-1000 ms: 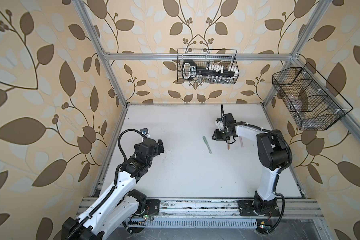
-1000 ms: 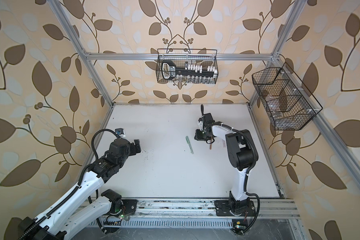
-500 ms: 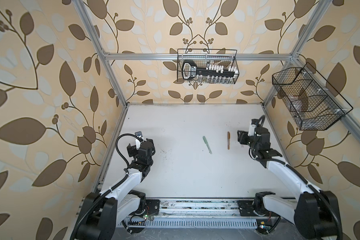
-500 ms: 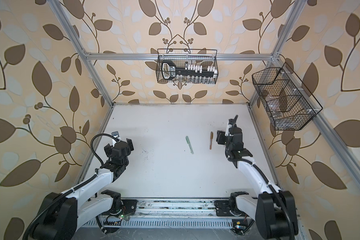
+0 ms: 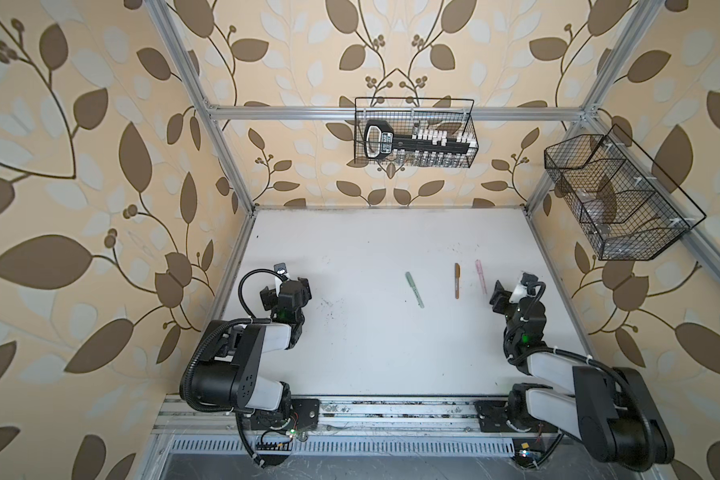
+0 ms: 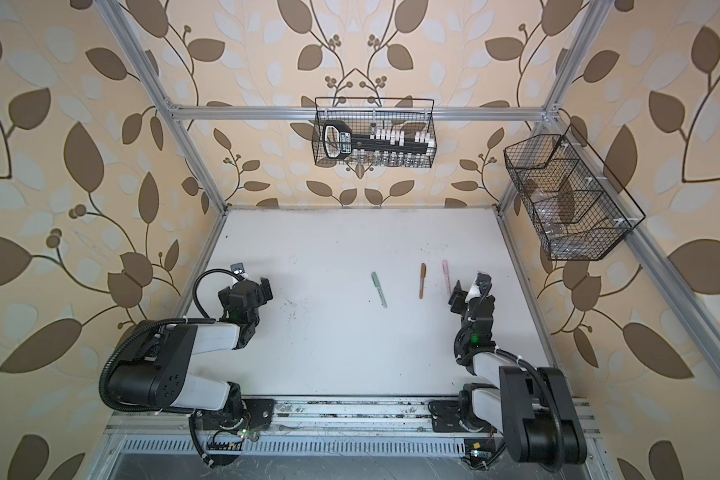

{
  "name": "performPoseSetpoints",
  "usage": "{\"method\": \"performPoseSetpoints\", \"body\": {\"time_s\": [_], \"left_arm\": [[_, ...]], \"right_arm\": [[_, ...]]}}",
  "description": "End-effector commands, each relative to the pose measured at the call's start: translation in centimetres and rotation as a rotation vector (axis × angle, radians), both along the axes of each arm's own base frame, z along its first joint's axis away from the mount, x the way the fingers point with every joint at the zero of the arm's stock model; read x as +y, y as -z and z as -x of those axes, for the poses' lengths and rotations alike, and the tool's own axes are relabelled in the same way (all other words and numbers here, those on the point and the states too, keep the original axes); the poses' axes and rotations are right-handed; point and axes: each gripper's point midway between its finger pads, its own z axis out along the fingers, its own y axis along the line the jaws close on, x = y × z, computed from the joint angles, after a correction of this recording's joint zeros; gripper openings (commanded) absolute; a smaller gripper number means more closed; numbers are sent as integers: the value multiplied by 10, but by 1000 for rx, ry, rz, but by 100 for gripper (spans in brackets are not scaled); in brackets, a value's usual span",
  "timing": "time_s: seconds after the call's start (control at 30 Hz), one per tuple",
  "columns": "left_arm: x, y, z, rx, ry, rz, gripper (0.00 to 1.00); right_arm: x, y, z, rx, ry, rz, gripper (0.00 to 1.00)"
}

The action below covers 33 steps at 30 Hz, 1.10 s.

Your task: Insert the pens into the pen caps

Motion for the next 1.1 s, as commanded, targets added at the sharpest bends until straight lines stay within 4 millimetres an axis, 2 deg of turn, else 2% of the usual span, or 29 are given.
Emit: {"method": "performPoseSetpoints", "body": {"time_s": [0.0, 0.07, 0.13, 0.23, 0.3, 0.4, 1.07], "left_arm": [[5, -6, -14, -83, 4, 24, 99], [3, -2, -20, -17, 10, 34, 99], [3, -1, -18, -16, 8, 36, 99], [3, -2, -18, -13, 9, 38, 99], [4, -2, -18, -18, 7, 34, 99], [3, -2, -18, -18, 8, 36, 99], [3, -2, -18, -18, 8, 36, 99]], "right_arm": [[34, -31, -25, -113, -122, 120, 100], [17, -25, -23, -73, -72, 60, 100], [8, -32, -15, -137, 4, 65, 100], [19, -29, -20, -103, -17, 115, 100], [17, -29, -17, -97, -11, 107, 100], [12, -25, -25, -68, -21, 70, 100], [13, -24, -27, -65, -36, 62, 100]]}}
